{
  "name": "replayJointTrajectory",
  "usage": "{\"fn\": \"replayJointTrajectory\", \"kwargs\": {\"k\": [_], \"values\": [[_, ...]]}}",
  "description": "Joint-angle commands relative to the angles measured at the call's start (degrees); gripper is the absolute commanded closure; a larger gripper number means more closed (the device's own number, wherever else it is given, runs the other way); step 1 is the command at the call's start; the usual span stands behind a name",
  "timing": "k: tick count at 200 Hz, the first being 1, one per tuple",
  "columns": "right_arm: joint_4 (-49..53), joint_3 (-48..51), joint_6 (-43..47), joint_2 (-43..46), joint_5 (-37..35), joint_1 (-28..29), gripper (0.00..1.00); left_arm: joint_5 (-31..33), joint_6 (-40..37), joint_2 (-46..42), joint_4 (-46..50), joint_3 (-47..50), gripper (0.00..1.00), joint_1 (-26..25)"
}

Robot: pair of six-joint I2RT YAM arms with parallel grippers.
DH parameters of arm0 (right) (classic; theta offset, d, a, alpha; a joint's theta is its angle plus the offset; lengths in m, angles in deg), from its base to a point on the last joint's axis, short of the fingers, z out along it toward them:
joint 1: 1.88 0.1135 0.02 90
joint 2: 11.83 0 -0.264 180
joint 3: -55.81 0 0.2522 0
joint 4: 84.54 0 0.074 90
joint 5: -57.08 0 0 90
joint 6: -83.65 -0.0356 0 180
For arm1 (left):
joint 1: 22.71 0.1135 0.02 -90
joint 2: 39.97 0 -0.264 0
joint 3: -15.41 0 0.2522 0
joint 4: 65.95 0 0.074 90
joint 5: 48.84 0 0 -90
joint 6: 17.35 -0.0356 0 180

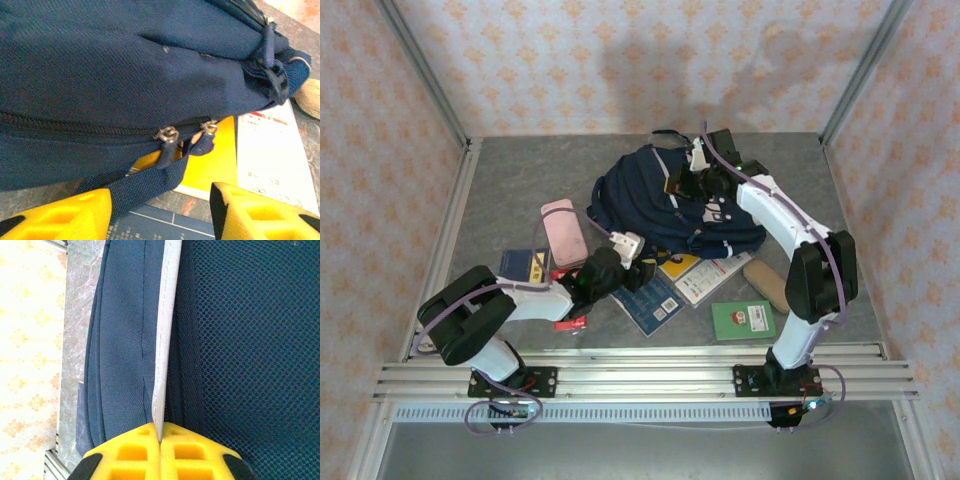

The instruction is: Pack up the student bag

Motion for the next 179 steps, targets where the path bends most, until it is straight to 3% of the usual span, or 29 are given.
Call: {"fn": "replayJointTrajectory", "kwargs": {"k": [1,79,114,140,179], "values": [[-5.93,0.62,-3.5,4.35,2.32,0.27,1.0,4.91,2.1,2.61,1.29,-3.34,0.43,-0.52],[-9.72,3.37,-7.16,5.28,3.77,0.55,1.0,4.99,4.54,8.0,0.78,-8.26,0.38,-1.75],[-11.47,4.35,-9.5,6.43,3.41,1.33,1.0,8.75,6.2,10.46,3.29,-10.72,0.39,-1.77],[-13.79,5.77,-11.95,7.09,4.08,1.72,1.0,11.59,6.63,12.08,5.55,-12.91,0.48,-1.8],[-14.75,6.74,-12.96,7.45,4.5,1.79,1.0,11.35,6.97,14.4,5.87,-14.57,0.71,-1.8]]}}
